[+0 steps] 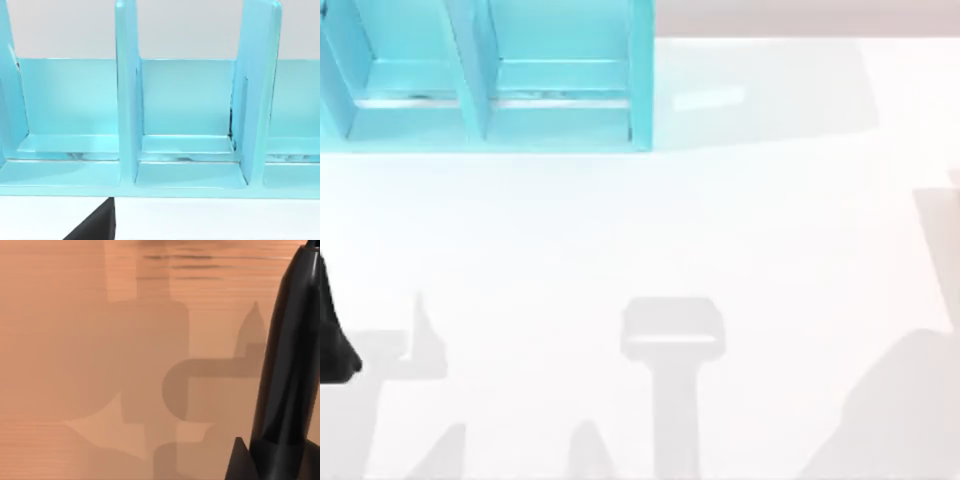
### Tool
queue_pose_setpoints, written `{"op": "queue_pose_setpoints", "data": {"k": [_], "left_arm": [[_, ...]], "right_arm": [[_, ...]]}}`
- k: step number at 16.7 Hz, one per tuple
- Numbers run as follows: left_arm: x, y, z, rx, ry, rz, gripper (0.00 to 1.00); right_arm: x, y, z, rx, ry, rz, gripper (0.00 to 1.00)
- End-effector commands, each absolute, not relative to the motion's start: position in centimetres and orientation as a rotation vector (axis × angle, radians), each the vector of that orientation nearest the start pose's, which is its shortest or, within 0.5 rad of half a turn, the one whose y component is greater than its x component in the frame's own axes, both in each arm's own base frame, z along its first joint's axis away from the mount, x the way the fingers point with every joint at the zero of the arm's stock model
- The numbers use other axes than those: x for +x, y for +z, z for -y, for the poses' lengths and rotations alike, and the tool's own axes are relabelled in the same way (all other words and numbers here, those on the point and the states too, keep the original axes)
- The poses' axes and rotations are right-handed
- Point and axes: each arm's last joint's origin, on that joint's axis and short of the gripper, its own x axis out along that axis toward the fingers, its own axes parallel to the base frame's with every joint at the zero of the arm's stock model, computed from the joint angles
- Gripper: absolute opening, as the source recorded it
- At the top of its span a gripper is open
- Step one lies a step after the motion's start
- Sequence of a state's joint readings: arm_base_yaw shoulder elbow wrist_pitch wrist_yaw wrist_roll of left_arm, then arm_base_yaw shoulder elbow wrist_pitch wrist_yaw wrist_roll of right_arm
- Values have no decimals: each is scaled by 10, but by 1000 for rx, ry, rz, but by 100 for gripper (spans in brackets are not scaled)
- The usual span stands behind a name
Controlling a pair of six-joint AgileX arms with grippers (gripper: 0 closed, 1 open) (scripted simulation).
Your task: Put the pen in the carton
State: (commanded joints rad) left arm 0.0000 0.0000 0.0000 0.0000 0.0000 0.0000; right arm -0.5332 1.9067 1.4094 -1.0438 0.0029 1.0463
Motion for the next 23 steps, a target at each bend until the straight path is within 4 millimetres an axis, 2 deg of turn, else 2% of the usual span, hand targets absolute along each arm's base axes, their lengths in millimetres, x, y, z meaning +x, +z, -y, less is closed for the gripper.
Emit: {"op": "queue_pose_setpoints", "data": {"k": [5, 18, 23], "left_arm": [[106, 160, 1, 0, 0, 0, 100], [106, 160, 1, 0, 0, 0, 100], [106, 160, 1, 0, 0, 0, 100]], "right_arm": [[308, 186, 184, 1230, -1182, -1161, 0], [308, 186, 184, 1230, -1182, -1161, 98], [308, 186, 184, 1230, -1182, -1161, 100]]}}
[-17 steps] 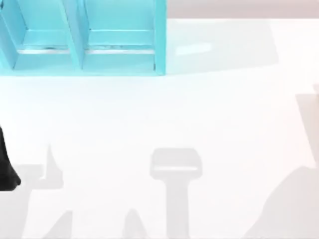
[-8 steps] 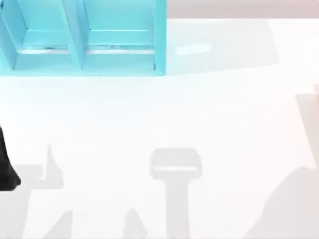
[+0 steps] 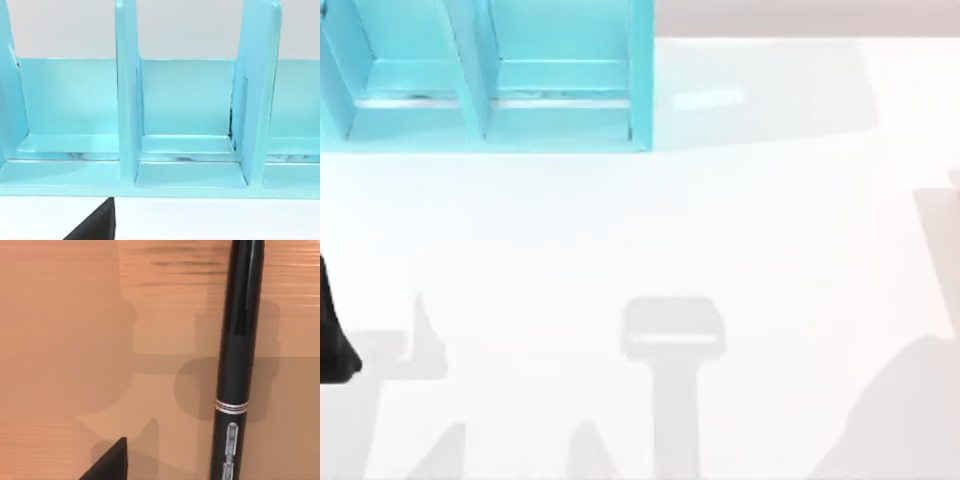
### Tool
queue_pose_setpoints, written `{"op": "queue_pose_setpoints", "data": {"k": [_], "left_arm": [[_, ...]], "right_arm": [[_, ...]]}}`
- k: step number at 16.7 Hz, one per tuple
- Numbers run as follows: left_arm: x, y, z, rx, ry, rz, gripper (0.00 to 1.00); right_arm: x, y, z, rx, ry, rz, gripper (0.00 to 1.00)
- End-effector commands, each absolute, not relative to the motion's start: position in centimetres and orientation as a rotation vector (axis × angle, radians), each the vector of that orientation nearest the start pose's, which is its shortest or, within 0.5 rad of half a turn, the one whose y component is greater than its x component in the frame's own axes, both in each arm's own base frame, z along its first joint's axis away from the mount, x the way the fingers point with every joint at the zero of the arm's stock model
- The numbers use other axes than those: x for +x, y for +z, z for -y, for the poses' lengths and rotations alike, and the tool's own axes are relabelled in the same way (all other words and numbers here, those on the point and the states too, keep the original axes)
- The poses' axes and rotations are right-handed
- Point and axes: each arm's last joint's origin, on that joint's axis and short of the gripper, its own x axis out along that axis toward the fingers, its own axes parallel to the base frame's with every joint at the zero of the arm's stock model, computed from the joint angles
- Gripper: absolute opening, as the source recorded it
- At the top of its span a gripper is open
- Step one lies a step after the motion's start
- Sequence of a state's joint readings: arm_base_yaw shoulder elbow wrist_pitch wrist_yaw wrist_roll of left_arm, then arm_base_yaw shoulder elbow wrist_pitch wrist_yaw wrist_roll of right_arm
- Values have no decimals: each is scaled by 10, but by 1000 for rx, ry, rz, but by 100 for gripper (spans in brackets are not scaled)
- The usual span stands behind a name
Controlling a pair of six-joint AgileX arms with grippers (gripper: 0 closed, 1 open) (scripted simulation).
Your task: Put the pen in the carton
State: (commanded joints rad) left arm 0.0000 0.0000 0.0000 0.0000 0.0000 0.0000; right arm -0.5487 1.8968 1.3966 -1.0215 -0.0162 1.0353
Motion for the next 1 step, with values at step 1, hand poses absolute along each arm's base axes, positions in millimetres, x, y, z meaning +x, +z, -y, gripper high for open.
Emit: {"op": "queue_pose_setpoints", "data": {"k": [1], "left_arm": [[106, 160, 1, 0, 0, 0, 100]], "right_arm": [[308, 186, 184, 1230, -1182, -1161, 100]]}}
